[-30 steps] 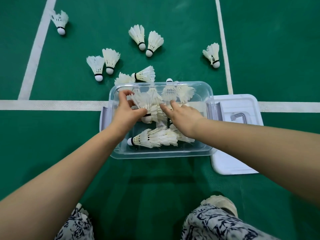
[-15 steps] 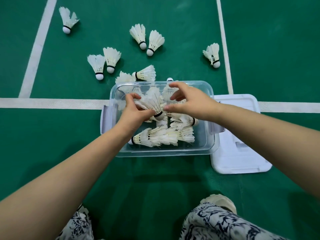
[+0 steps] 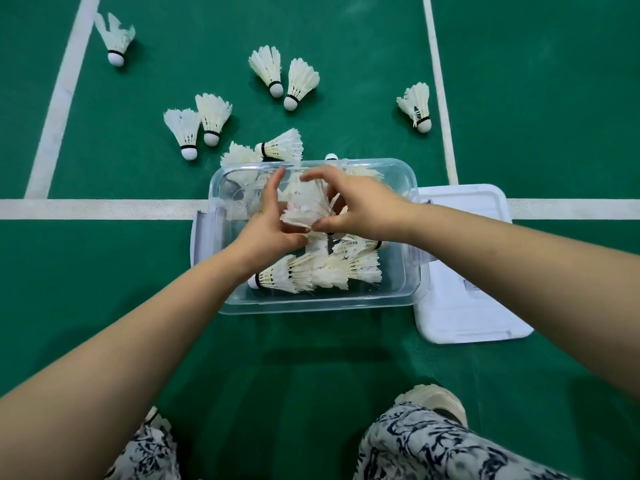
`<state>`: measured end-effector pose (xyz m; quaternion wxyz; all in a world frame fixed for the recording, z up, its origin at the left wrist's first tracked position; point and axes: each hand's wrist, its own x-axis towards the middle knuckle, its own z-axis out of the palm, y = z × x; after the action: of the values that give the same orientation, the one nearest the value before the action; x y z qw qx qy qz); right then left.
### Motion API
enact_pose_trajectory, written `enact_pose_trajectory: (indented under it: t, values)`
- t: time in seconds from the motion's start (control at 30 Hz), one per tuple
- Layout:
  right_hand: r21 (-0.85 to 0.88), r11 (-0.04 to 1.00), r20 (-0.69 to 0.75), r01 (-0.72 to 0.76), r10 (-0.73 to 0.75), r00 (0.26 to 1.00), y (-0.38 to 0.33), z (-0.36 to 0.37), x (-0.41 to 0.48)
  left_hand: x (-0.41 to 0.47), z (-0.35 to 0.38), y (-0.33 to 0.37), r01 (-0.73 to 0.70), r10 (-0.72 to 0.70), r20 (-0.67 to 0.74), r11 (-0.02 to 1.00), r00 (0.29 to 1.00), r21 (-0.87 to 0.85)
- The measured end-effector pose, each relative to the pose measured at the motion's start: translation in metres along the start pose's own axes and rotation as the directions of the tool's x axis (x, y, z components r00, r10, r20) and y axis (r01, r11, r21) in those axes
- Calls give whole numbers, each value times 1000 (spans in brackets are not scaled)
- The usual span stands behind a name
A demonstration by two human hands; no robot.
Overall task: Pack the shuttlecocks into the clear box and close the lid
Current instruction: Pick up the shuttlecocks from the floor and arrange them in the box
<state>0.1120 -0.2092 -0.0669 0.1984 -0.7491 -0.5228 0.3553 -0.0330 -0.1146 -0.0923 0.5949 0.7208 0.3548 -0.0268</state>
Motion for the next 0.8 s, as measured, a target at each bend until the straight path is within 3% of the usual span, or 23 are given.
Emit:
enact_pose_trajectory:
  t: [0.13,0.27,0.4,0.67,0.8]
  values:
    - [-157,986,32,60,-55,998,11,4,0,3,-3,-4,22,-12,-63,985,998,169]
    - [-293,950,107,112,-84,991,16,7,3,7,-6,-9,27,8,-273,992,962,125]
    - [-508,849,207,144,-42,977,22,9,5,6,-3,-9,37,0,-300,992,954,119]
    - [-620,769,261,159,11,965,30,12,3,6,2,-11,50,-10,-346,993,938,108]
    - [-593,789,265,159,5,964,28,13,0,6,2,-10,25,6,-368,996,930,80]
